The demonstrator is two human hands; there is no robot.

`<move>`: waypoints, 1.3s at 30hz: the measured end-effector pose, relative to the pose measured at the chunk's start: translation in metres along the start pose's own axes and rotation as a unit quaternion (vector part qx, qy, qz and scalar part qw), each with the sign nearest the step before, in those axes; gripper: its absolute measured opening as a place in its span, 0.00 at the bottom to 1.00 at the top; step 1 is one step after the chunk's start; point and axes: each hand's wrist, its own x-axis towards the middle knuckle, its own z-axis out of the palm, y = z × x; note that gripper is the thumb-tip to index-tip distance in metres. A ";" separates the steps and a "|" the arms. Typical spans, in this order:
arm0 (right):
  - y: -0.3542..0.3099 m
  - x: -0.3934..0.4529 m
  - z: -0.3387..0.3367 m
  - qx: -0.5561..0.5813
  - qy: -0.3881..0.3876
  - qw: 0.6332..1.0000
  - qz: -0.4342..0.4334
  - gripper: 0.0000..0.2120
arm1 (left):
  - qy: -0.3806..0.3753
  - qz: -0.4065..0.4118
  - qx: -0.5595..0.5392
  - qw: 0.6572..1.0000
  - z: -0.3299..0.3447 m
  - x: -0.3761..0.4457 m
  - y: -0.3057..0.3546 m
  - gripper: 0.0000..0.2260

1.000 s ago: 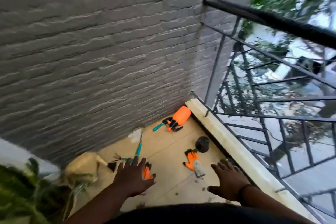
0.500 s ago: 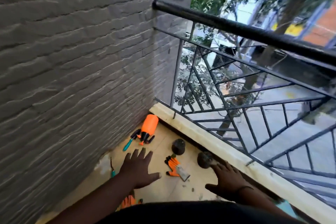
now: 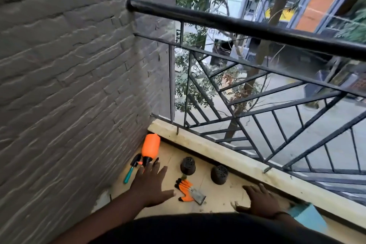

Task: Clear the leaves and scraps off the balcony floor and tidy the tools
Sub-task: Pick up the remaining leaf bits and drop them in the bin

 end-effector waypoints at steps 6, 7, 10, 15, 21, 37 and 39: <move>0.006 0.061 -0.028 -0.012 -0.031 0.999 -0.031 0.52 | -0.023 -0.024 0.012 0.999 -0.018 0.035 -0.021 0.65; 0.008 0.069 -0.036 -0.020 -0.028 0.999 -0.036 0.50 | -0.025 -0.032 0.013 0.999 -0.023 0.042 -0.022 0.67; 0.013 0.086 -0.064 -0.027 0.024 0.999 -0.041 0.41 | -0.020 -0.047 -0.033 0.998 -0.042 0.062 -0.020 0.65; 0.018 0.106 -0.087 0.038 0.048 0.998 0.010 0.42 | -0.031 -0.028 -0.021 0.999 -0.072 0.100 -0.012 0.63; 0.010 0.105 -0.082 0.088 0.043 0.990 0.104 0.40 | -0.057 0.067 0.058 0.994 -0.103 0.182 -0.011 0.55; -0.126 -0.029 -0.016 0.314 -0.007 0.836 0.450 0.41 | -0.139 0.351 0.223 0.899 -0.151 0.319 0.062 0.44; -0.148 -0.054 -0.008 0.340 -0.008 0.808 0.480 0.40 | -0.146 0.388 0.259 0.872 -0.141 0.307 0.075 0.44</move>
